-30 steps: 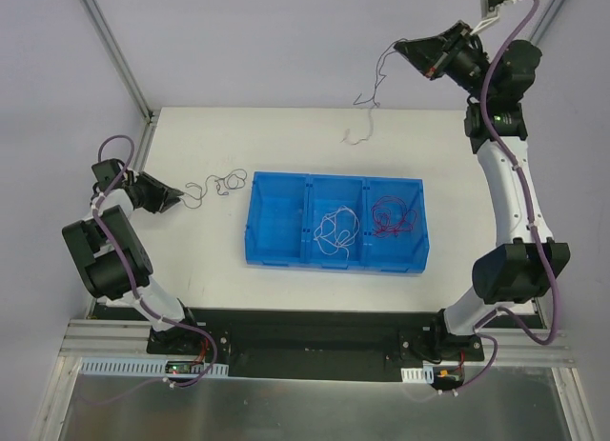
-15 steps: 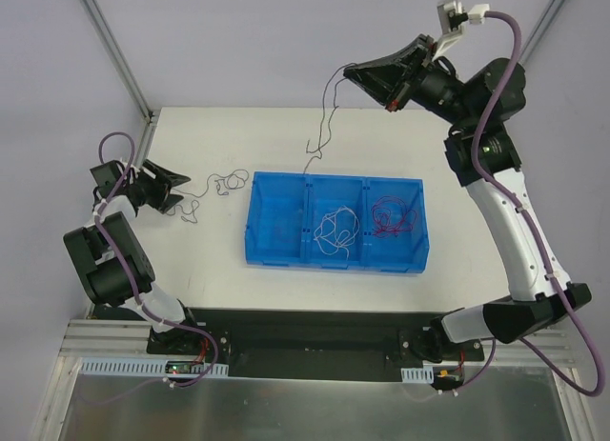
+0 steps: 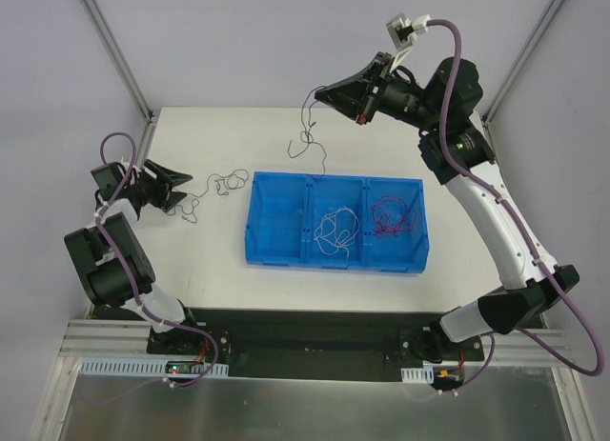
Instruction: Untangle the cables
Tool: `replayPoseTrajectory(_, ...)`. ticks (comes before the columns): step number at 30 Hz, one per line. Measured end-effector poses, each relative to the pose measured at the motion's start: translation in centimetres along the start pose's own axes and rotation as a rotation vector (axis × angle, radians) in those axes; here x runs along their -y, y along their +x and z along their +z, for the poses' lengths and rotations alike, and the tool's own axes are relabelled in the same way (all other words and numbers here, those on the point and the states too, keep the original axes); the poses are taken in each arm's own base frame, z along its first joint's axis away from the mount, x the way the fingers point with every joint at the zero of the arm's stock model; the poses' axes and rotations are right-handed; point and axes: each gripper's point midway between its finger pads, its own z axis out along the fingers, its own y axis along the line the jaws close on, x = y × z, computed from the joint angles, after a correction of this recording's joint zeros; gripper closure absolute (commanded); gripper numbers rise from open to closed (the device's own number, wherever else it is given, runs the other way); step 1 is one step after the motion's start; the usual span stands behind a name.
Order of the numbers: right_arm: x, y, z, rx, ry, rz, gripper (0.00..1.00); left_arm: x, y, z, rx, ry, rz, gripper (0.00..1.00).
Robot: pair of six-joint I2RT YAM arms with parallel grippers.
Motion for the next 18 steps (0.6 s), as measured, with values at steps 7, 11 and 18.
replayPoseTrajectory(7, -0.7, 0.0, -0.1, 0.001, 0.003, -0.030, 0.99, 0.5, -0.1, -0.1, 0.006, 0.013, 0.004, 0.37)
replayPoseTrajectory(11, -0.5, 0.4, 0.2, -0.007, 0.004, -0.023, 0.99, 0.8, -0.2, -0.2, 0.007, 0.028, 0.006, 0.38)
replayPoseTrajectory(18, 0.8, 2.5, 1.1, -0.046, 0.019, 0.022, 0.99, 1.1, 0.0, -0.2, 0.004, 0.049, -0.006, 0.39)
